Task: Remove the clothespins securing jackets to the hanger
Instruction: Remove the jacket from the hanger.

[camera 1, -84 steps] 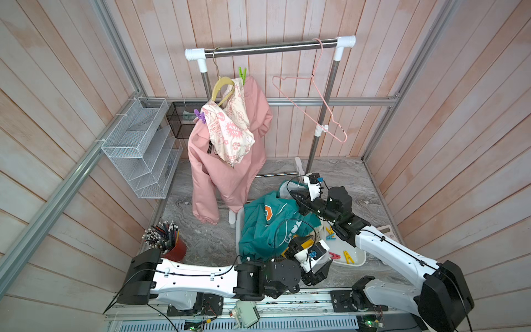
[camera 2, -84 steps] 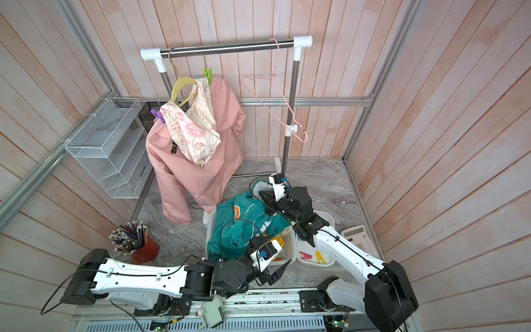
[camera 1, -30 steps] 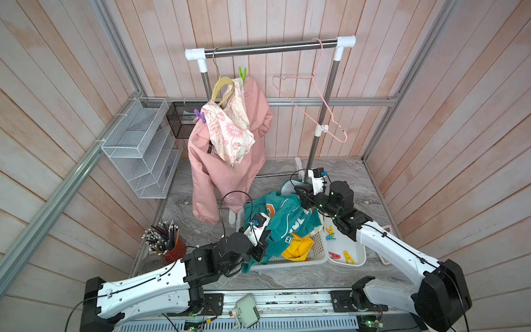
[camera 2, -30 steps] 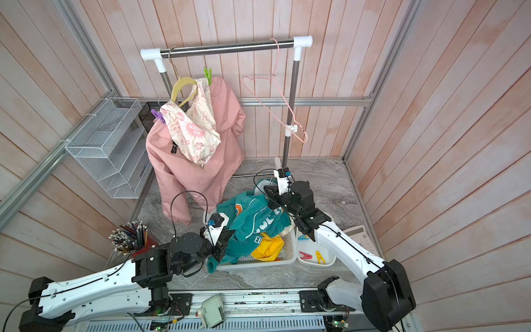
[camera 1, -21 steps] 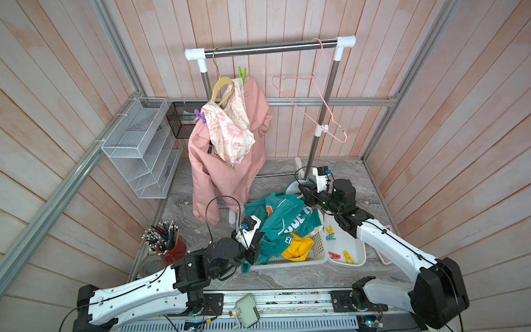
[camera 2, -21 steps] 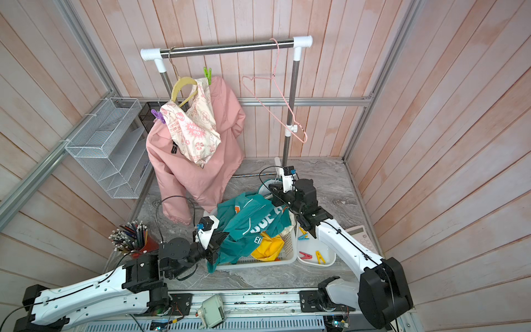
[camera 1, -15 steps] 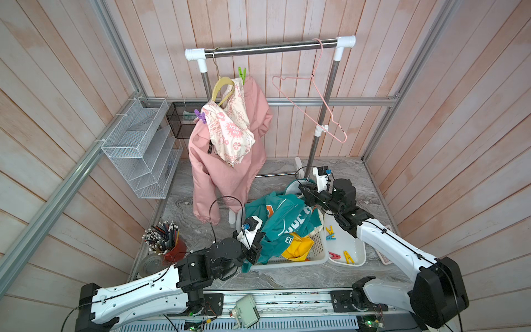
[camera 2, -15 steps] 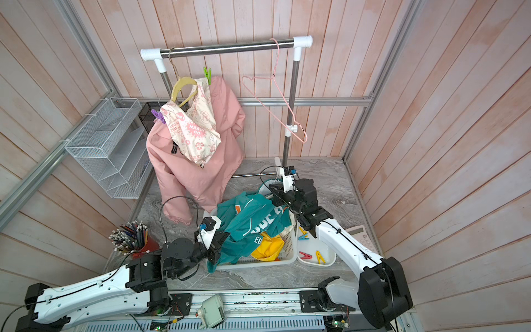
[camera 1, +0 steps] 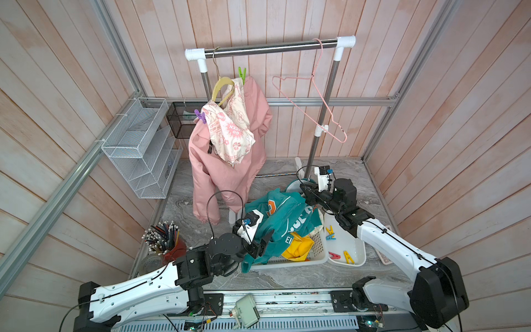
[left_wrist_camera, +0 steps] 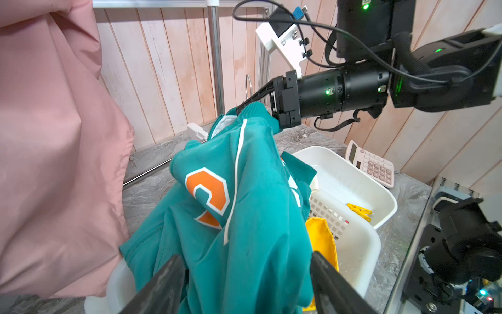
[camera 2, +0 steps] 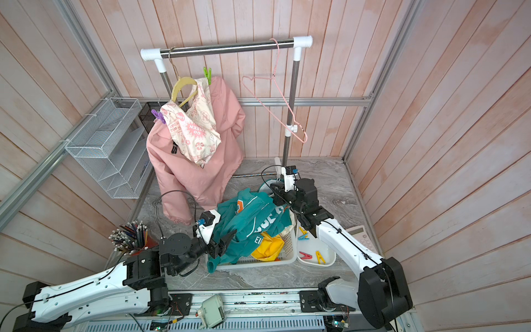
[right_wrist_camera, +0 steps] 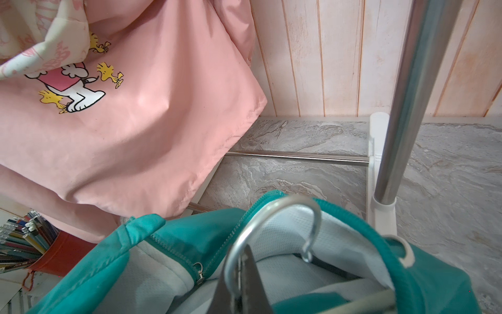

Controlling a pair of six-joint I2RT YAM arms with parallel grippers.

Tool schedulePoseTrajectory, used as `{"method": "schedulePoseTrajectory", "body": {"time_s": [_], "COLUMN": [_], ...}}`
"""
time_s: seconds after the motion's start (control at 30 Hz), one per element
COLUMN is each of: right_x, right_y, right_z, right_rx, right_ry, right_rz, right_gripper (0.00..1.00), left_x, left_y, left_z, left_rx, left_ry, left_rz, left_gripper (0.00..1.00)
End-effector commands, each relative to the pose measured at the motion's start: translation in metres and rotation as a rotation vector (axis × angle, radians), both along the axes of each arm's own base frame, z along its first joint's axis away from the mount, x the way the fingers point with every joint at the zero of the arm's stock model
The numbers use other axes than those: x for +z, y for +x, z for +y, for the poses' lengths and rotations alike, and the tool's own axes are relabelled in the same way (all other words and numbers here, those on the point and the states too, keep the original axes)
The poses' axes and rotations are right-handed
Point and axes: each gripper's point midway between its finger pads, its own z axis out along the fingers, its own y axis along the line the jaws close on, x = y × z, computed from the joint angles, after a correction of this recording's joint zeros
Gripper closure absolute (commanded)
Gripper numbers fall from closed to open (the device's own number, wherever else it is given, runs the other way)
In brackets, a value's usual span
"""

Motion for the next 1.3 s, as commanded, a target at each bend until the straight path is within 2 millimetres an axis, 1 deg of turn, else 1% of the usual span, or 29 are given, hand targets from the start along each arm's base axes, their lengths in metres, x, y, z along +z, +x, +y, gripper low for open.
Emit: {"method": "schedulePoseTrajectory", "body": {"time_s": [0.0,0.13,0.2,0.33,0.43,0.6,0.73,0.9,0.93,0.97,1.03,1.07,1.17,1.27], "right_x": [0.018,0.019,0.021,0.023,0.022,0.021,0.020,0.021,0.021,0.020,0.019,0.018,0.017,0.020], "right_y": [0.004,0.004,0.004,0.004,0.004,0.008,0.011,0.018,0.019,0.021,0.024,0.026,0.031,0.034], "right_z": [0.003,0.006,0.005,0.002,0.002,-0.007,-0.010,-0.019,-0.022,-0.025,-0.032,-0.035,-0.044,-0.051], "right_rx": [-0.006,0.002,-0.002,-0.015,-0.017,-0.058,-0.068,-0.103,-0.111,-0.118,-0.134,-0.144,-0.170,-0.183], "right_ry": [0.015,0.014,0.011,-0.002,-0.007,-0.007,-0.003,0.025,0.032,0.040,0.059,0.065,0.088,0.133], "right_rz": [-0.051,-0.053,-0.055,-0.061,-0.062,-0.061,-0.052,-0.038,-0.033,-0.026,-0.014,-0.010,0.004,0.018], "right_gripper": [1.00,1.00,1.00,1.00,1.00,1.00,1.00,1.00,1.00,1.00,1.00,1.00,1.00,1.00], "left_x": [0.003,-0.003,-0.005,-0.007,-0.009,-0.012,-0.012,-0.011,-0.010,-0.011,-0.012,-0.012,-0.022,-0.034], "left_y": [0.005,0.015,0.019,0.020,0.021,0.021,0.018,0.016,0.015,0.014,0.012,0.011,0.009,0.005], "left_z": [-0.005,-0.009,-0.013,-0.021,-0.025,-0.028,-0.024,-0.014,-0.012,-0.009,-0.005,-0.003,0.000,-0.004], "left_rx": [-0.017,-0.037,-0.048,-0.075,-0.082,-0.093,-0.089,-0.069,-0.066,-0.065,-0.060,-0.059,-0.055,-0.079], "left_ry": [0.025,0.033,0.034,0.032,0.030,0.025,0.017,-0.011,-0.019,-0.027,-0.045,-0.053,-0.052,-0.048], "left_rz": [-0.009,0.025,0.036,0.047,0.049,0.054,0.058,0.057,0.057,0.059,0.062,0.064,0.083,0.114], "left_gripper": [0.25,0.26,0.28,0.31,0.36,0.61,0.70,0.93,0.95,0.95,1.00,1.00,1.00,1.00]}}
